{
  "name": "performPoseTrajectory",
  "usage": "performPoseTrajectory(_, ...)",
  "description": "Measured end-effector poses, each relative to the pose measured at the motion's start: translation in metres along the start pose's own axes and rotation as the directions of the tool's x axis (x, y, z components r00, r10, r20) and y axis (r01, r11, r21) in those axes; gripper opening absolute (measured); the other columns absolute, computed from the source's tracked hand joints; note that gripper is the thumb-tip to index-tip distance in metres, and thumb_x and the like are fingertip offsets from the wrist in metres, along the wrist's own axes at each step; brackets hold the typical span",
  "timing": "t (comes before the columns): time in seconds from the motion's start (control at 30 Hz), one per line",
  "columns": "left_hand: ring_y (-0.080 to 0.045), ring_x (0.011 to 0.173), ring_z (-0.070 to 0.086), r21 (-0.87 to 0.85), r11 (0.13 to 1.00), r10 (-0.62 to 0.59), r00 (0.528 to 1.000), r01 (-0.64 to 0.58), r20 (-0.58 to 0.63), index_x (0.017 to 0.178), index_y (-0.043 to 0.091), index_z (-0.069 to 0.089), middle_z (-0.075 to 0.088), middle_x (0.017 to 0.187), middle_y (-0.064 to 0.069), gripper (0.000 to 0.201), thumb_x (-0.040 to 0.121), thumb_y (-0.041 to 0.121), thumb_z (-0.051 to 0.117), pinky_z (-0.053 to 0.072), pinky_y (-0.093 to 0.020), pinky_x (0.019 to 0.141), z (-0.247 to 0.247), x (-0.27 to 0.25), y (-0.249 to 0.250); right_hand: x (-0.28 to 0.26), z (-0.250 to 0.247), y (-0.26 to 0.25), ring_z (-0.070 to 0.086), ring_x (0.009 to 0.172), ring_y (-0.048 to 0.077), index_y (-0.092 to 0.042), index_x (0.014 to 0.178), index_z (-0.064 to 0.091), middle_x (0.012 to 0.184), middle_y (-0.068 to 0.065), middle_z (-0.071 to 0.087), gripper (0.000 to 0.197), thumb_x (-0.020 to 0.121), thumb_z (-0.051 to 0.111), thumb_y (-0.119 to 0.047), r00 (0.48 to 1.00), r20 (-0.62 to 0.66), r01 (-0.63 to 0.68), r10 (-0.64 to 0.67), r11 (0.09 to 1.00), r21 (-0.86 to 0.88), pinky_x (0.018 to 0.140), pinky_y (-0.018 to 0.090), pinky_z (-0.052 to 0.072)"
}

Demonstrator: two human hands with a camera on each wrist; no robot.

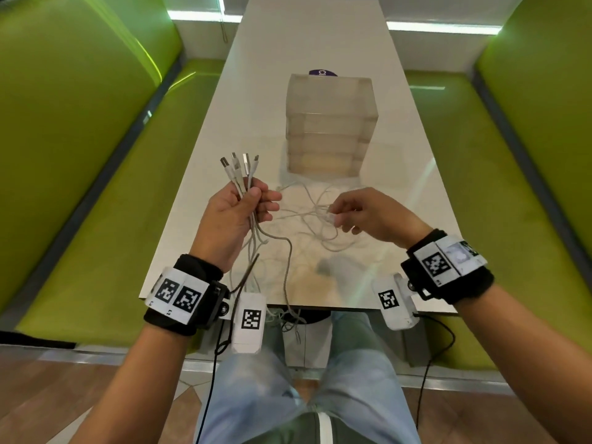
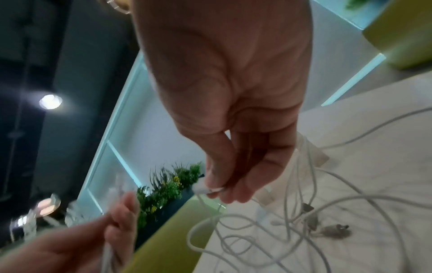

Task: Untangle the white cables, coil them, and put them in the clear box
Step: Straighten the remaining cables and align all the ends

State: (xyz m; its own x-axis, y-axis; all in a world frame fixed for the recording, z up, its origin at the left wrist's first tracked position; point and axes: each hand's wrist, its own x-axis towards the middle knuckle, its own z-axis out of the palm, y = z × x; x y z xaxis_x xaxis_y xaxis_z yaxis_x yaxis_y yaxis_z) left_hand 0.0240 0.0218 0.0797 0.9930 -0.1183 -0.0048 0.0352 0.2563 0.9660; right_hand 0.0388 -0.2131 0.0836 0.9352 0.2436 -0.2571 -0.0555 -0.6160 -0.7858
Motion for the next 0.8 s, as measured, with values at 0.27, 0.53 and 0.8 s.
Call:
performPoseTrajectory(0.27, -0.008, 0.067, 0.06, 0.213, 0.977, 0.027, 0.999, -0.019, -0.037, 0.092, 0.01, 0.058, 0.066, 0.08, -0.006, 0.021, 0.1, 0.004, 0.04, 0.049, -0.019, 0.063, 0.028, -0.002, -0.02, -0.012, -0.001, -0.022, 0.056, 0.067, 0.022, -0.009, 0.097, 0.07, 0.081, 0.012, 0.069, 0.012, 0.085, 0.067, -0.011, 0.984, 0.047, 0.164, -0.171, 0.979, 0.123, 0.068, 0.032, 0.047)
performPoseTrajectory(0.53, -0.026, 0.102, 0.065, 0.283, 0.959, -0.049, 0.995, 0.022, 0.088, 0.111, 0.007, 0.061, 0.071, 0.102, -0.018, 0.024, 0.099, 0.02, 0.046, 0.048, -0.038, 0.095, 0.034, -0.003, -0.022, -0.01, -0.004, -0.055, 0.062, 0.069, 0.011, -0.011, 0.092, 0.067, 0.081, 0.006, 0.07, 0.007, 0.086, 0.065, -0.011, 0.944, -0.009, 0.33, -0.33, 0.943, 0.032, 0.066, 0.023, 0.049)
performPoseTrajectory(0.8, -0.025, 0.097, 0.069, 0.049, 0.998, -0.054, 0.986, 0.046, 0.156, 0.097, 0.01, 0.057, 0.071, 0.078, -0.002, 0.023, 0.101, 0.01, 0.034, 0.051, -0.026, 0.089, 0.038, -0.012, -0.014, -0.004, -0.001, -0.067, 0.063, 0.063, 0.019, -0.003, 0.084, 0.058, 0.071, 0.009, 0.065, 0.013, 0.081, 0.07, -0.006, 0.921, -0.201, 0.377, -0.334, 0.892, 0.249, 0.062, 0.032, 0.055)
